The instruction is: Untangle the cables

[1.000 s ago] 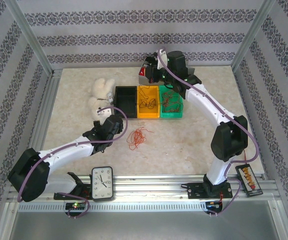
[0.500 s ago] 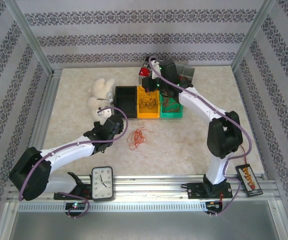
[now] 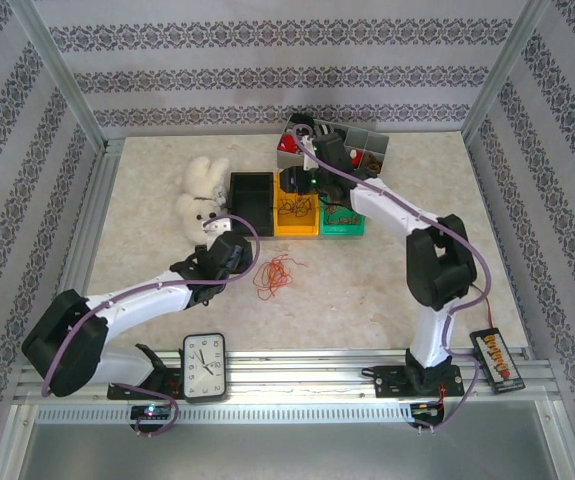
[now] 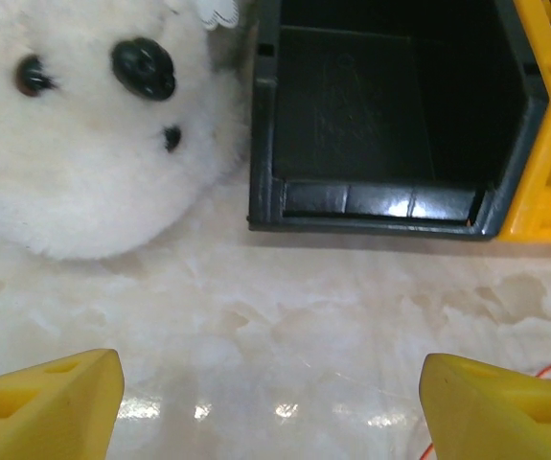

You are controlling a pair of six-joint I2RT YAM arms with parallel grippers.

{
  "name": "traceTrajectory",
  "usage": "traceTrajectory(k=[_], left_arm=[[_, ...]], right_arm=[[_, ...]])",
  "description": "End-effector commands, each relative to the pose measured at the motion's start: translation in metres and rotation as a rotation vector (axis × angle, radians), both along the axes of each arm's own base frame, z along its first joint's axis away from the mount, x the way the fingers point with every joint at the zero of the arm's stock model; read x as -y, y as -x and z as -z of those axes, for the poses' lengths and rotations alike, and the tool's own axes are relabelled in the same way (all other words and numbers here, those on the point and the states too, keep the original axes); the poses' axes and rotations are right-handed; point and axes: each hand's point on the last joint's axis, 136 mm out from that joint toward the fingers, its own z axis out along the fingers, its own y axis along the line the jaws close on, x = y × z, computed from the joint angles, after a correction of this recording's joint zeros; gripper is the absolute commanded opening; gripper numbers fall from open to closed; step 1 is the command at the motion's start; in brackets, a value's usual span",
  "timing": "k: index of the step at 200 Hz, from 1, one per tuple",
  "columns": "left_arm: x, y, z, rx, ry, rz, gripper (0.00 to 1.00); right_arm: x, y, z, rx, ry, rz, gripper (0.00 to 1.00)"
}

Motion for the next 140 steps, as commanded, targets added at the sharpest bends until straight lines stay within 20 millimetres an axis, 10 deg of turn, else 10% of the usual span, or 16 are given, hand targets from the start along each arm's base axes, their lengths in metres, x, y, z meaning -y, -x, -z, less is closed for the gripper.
traceTrajectory(k=[1, 73, 140], left_arm=[[0.01, 0.007, 0.015, -0.061, -0.032, 0.113, 0.81], [0.042, 0.018, 0.041, -0.173, 0.048, 0.265, 0.74], [0.043, 0.021, 0.046, -0.205, 0.006, 0.309, 0.74]], right_arm=[[0.007, 0.022, -0.025, 0.057, 0.005, -0.003, 0.47], [-0.031, 0.158, 0.059, -0.16, 0.102, -0.32, 0.46], [-0.028, 0.159, 0.109, -0.242, 0.222, -0.316, 0.48]])
